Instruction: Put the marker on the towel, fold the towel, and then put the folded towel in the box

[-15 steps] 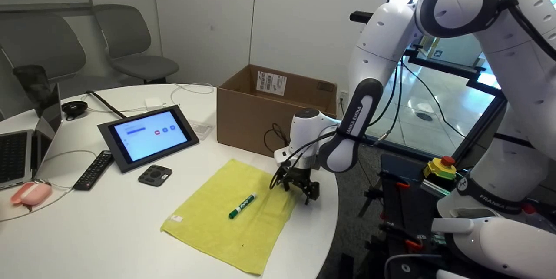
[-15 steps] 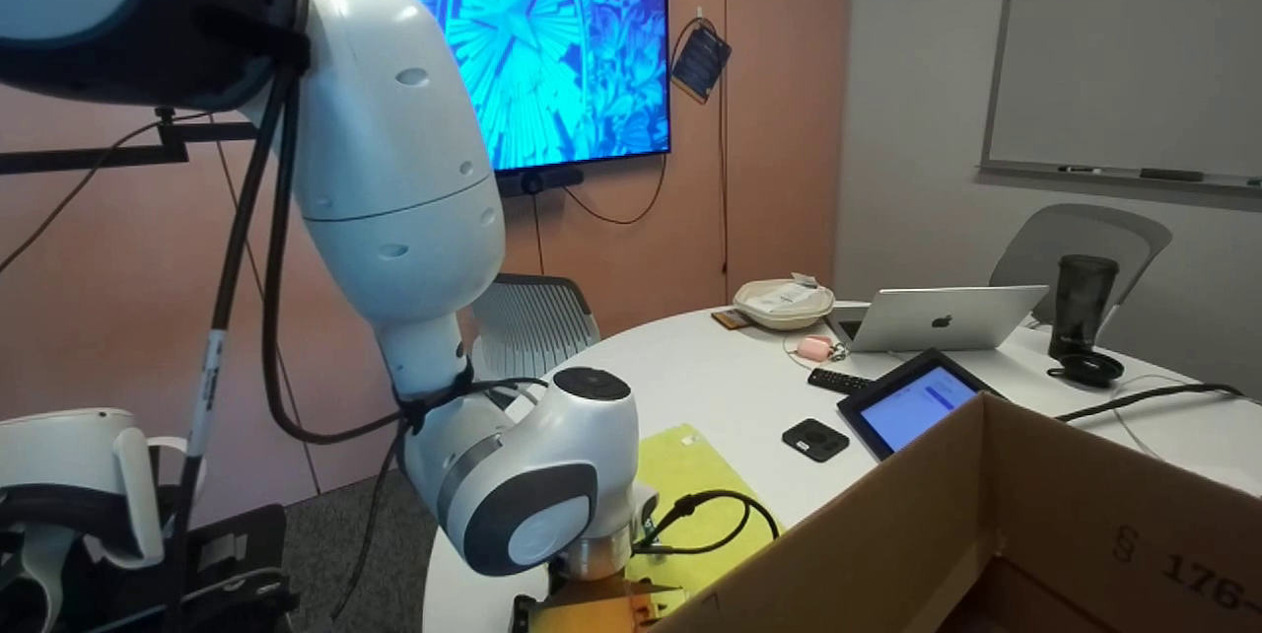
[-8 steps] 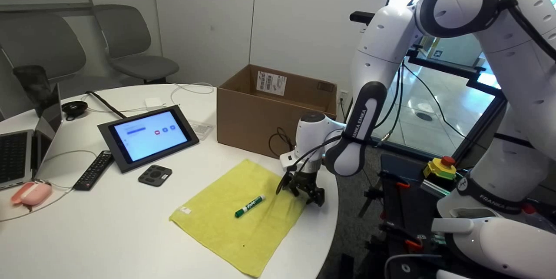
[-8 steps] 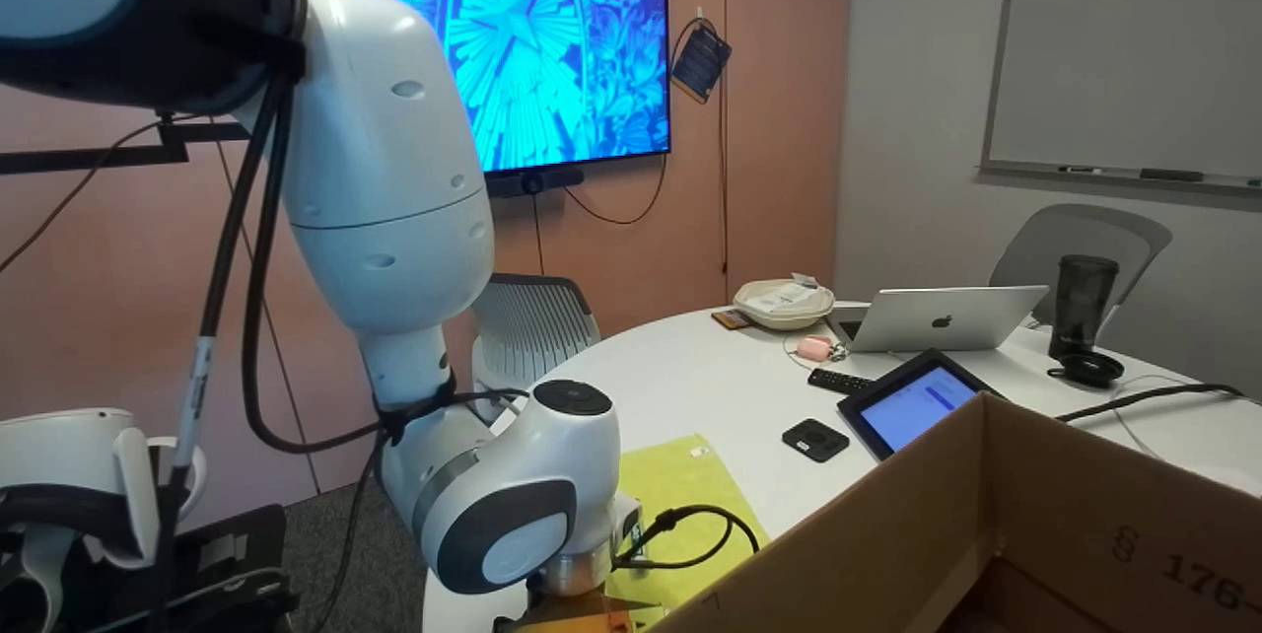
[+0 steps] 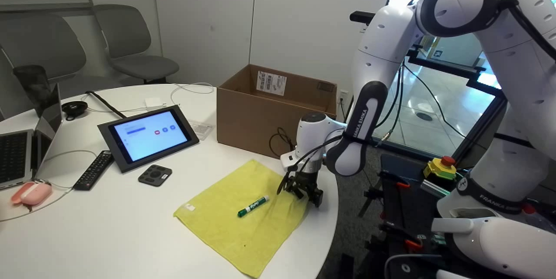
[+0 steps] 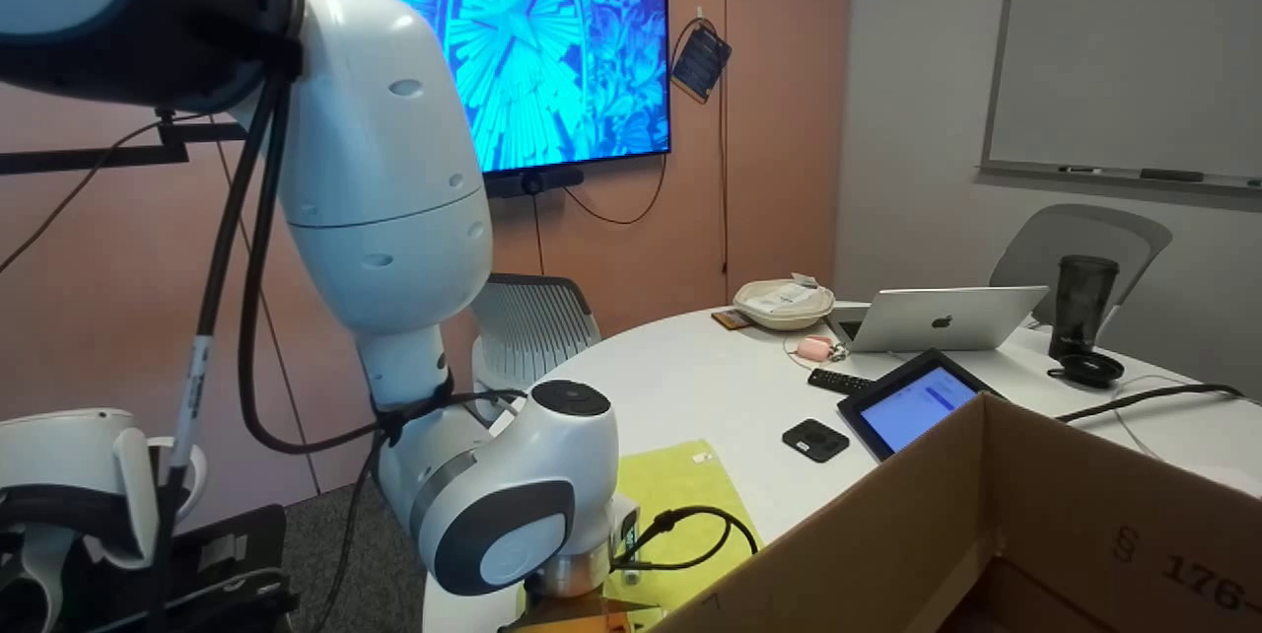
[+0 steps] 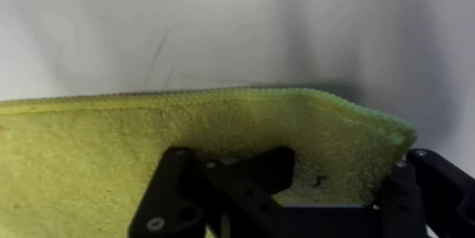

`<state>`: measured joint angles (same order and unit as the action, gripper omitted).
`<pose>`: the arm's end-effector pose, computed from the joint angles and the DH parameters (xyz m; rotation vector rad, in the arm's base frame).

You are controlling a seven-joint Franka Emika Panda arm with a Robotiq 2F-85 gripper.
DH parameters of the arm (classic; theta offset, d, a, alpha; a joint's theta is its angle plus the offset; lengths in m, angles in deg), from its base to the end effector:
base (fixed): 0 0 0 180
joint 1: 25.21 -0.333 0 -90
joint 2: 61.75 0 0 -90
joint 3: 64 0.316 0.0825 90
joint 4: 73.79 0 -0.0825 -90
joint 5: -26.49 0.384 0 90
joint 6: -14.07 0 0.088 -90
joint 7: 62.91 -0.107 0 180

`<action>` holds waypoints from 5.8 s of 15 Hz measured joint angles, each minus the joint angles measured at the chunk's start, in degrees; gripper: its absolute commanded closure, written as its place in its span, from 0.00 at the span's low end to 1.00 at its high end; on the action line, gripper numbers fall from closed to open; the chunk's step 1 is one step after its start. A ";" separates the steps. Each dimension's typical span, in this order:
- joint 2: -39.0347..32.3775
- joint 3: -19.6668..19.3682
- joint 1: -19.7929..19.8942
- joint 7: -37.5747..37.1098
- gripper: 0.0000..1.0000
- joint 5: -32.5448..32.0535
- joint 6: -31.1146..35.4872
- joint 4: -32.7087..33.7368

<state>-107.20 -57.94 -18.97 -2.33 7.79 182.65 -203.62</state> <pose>0.4706 0.0293 0.0070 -2.3914 -1.9147 0.1092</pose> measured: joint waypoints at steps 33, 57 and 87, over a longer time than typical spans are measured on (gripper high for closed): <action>7.96 10.52 7.54 -10.67 0.30 20.48 -19.76 6.63; 3.63 6.03 1.75 -13.35 0.00 19.49 -30.77 9.97; 7.47 3.26 -6.63 -66.82 0.00 26.88 -6.14 -4.09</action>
<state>-99.73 -54.68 -25.60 -69.16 34.67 176.51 -207.70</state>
